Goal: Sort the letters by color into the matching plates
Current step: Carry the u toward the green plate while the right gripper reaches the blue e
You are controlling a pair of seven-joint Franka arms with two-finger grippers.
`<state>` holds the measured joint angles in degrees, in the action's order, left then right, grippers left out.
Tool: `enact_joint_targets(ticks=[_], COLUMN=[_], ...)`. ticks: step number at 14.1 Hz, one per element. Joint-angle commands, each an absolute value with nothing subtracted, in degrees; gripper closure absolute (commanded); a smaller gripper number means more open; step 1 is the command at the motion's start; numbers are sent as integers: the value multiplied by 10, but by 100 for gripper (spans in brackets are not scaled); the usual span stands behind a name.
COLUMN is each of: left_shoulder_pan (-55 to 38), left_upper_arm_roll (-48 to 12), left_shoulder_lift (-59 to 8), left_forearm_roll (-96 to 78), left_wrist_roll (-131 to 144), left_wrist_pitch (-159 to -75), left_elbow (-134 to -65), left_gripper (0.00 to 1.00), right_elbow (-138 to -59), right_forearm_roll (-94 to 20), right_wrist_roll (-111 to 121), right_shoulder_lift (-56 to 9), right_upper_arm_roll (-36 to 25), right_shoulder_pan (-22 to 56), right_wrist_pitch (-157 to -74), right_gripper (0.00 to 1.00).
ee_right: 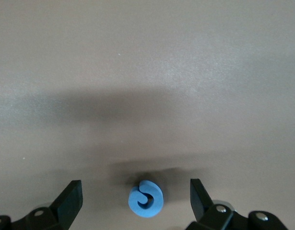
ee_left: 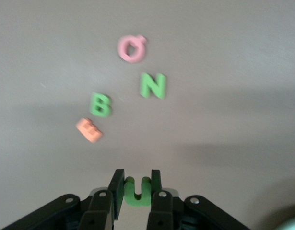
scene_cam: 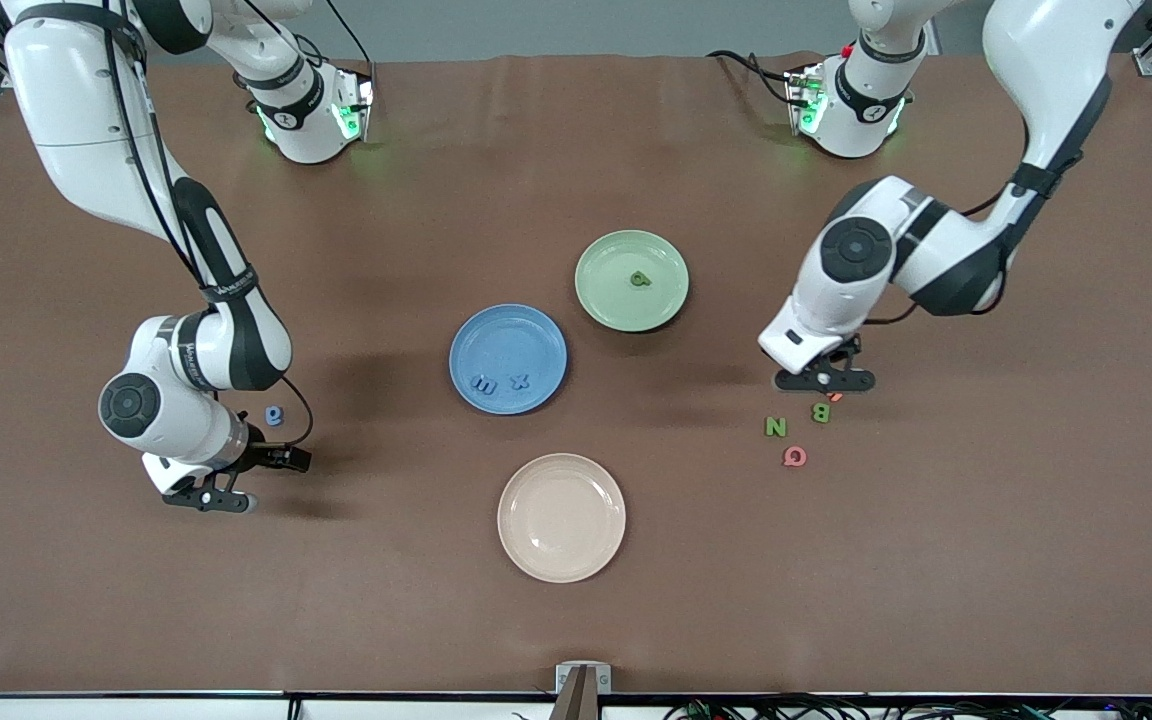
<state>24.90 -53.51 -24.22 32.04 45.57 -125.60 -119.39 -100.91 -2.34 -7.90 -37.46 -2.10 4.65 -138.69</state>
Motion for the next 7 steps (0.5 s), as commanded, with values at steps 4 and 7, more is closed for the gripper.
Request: enact_joint_targets(ticks=[4,7], left_shoulder_pan=[207,157], left_upper_arm_roll=[-592,-592], left_shoulder_lift=[-272,-298], left_forearm_roll=[315,315], left_wrist_roll=[640,722], left_wrist_pitch=[-1251,-1263], left_elbow=[-1216,-1211], left_gripper=[100,100], right_elbow=[-1077,-1085], right_forearm_roll=[-18,-18], right_wrist_roll=[-73,-73], right_shoulder_lift=[-323,-322], right_upper_arm_roll=[-11,-11], right_shoulder_pan=[40,40], right_wrist_pitch=[-1405,-1408], right_gripper=[3,21])
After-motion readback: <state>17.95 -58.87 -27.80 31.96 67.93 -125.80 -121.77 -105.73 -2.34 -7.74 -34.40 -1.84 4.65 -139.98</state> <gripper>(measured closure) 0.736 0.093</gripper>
